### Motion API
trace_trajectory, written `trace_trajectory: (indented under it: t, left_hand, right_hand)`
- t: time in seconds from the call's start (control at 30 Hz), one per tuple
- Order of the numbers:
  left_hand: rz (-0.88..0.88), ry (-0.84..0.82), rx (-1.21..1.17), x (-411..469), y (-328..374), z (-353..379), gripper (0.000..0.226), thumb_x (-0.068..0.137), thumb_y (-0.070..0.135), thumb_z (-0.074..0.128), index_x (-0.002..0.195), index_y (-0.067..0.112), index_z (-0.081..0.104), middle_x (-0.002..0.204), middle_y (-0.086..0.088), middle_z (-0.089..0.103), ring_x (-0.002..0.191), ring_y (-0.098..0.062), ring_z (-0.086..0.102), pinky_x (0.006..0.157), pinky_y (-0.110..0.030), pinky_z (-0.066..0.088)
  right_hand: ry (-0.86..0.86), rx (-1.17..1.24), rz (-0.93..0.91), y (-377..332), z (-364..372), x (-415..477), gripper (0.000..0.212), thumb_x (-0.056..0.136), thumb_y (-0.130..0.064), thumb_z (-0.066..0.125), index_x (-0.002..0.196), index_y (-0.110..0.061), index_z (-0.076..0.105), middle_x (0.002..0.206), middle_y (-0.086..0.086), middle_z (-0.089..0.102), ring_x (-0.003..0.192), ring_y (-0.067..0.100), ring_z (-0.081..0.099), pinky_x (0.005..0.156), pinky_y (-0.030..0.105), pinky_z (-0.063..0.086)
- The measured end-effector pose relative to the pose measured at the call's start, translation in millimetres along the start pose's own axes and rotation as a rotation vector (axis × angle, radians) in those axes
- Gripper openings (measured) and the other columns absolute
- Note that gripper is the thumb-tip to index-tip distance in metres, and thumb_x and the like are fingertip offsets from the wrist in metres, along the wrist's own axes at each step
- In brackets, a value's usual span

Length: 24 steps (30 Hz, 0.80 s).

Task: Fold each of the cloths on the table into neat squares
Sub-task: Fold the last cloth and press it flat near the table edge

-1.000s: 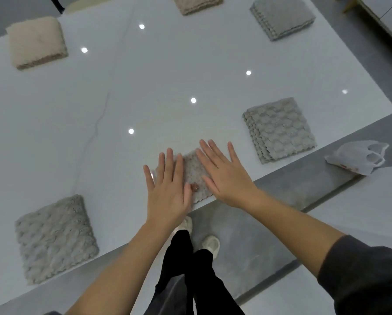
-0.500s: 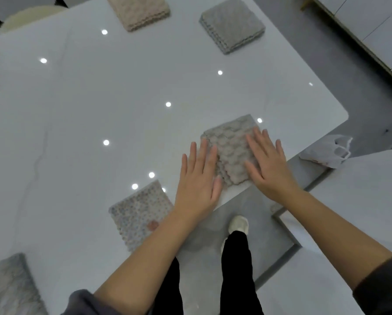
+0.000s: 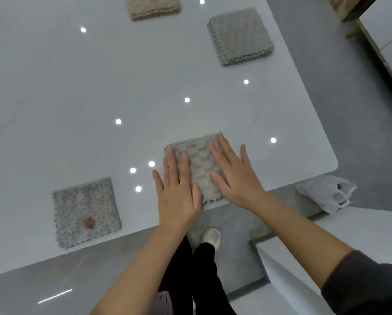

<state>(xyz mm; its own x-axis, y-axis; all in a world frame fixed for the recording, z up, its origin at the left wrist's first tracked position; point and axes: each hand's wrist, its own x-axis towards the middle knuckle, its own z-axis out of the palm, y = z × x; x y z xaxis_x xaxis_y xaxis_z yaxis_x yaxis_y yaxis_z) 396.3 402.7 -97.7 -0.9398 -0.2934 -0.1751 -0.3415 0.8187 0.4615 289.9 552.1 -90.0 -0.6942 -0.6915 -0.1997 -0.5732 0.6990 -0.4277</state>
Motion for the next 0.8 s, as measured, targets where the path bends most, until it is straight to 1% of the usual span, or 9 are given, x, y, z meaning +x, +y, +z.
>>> trace_trajectory:
  t: [0.07,0.17,0.3,0.43,0.5,0.57,0.67,0.73,0.8]
  left_hand:
    - [-0.008,0.003,0.024,-0.5,5.5,2.4,0.066,0.097,0.035,0.021,0.156,0.013,0.003,0.162,-0.012,-0.011,0.151,-0.025,-0.006,0.12,-0.053,-0.005]
    - [0.029,0.019,0.104,1.7,10.9,5.5,0.064,0.098,0.035,0.021,0.156,0.013,0.006,0.162,-0.013,-0.006,0.151,-0.027,0.005,0.12,-0.051,-0.006]
    - [0.006,0.013,0.142,2.2,5.5,4.6,0.066,0.097,0.037,0.023,0.156,0.012,0.006,0.163,-0.014,-0.003,0.151,-0.027,0.0,0.12,-0.053,-0.004]
    - [0.078,-0.014,0.189,4.2,6.2,5.3,0.065,0.097,0.035,0.026,0.154,0.006,0.015,0.162,-0.014,0.003,0.15,-0.029,0.012,0.12,-0.054,0.0]
    - [0.12,-0.039,0.223,4.8,2.1,-4.6,0.065,0.097,0.038,0.027,0.154,0.007,0.02,0.162,-0.013,0.009,0.148,-0.028,0.019,0.119,-0.054,0.002]
    - [0.177,-0.04,0.221,9.6,-9.7,-24.4,0.064,0.096,0.04,0.028,0.154,0.012,0.024,0.162,-0.009,0.013,0.148,-0.026,0.019,0.12,-0.053,-0.002]
    - [0.277,-0.032,0.168,37.9,-30.0,-59.9,0.061,0.097,0.039,0.028,0.153,0.015,0.024,0.163,-0.005,0.009,0.15,-0.027,0.009,0.12,-0.052,0.002]
    - [0.378,-0.036,0.173,68.7,-37.1,-78.2,0.06,0.099,0.039,0.026,0.154,0.015,0.023,0.163,-0.006,0.009,0.15,-0.028,0.007,0.12,-0.054,0.009]
    - [0.538,-0.074,0.223,101.8,-35.8,-87.7,0.059,0.101,0.041,0.023,0.154,0.016,0.022,0.163,-0.006,0.013,0.15,-0.027,0.01,0.12,-0.054,0.011]
  right_hand:
    - [-0.021,-0.038,-0.012,0.7,1.3,3.1,0.065,0.101,-0.044,0.024,0.156,-0.022,0.001,0.163,0.004,-0.013,0.15,0.014,-0.011,0.119,0.057,-0.003]
    - [-0.024,-0.097,-0.026,1.5,1.1,6.5,0.064,0.1,-0.047,0.021,0.156,-0.022,0.002,0.164,0.005,-0.012,0.151,0.018,-0.009,0.118,0.058,-0.004]
    - [-0.024,-0.153,-0.012,2.6,1.2,3.4,0.064,0.1,-0.047,0.02,0.156,-0.021,0.004,0.164,0.006,-0.01,0.151,0.02,-0.006,0.118,0.059,-0.002]
    - [-0.025,-0.217,-0.048,-6.2,10.6,4.0,0.063,0.1,-0.044,0.021,0.156,-0.018,0.008,0.163,0.008,-0.008,0.151,0.025,-0.003,0.117,0.063,0.006]
    - [-0.024,-0.209,-0.065,-1.6,5.6,2.1,0.063,0.101,-0.046,0.021,0.156,-0.02,0.007,0.164,0.007,-0.009,0.151,0.025,-0.006,0.117,0.063,0.006]
    - [0.0,-0.202,-0.096,8.8,-6.7,-5.0,0.064,0.101,-0.047,0.024,0.157,-0.021,0.007,0.164,0.008,-0.007,0.151,0.027,-0.007,0.116,0.064,0.006]
    - [0.05,-0.302,-0.272,23.1,-25.0,-17.6,0.062,0.101,-0.041,0.033,0.156,-0.019,0.014,0.163,0.014,0.004,0.15,0.033,0.002,0.115,0.065,0.011]
    - [0.061,-0.384,-0.515,28.0,-30.6,-22.4,0.06,0.1,-0.034,0.042,0.154,-0.018,0.023,0.161,0.015,0.015,0.149,0.035,0.011,0.114,0.065,0.016]
    - [0.032,-0.438,-0.765,29.0,-31.2,-20.4,0.06,0.098,-0.028,0.048,0.153,-0.019,0.027,0.161,0.012,0.02,0.149,0.032,0.017,0.115,0.062,0.019]
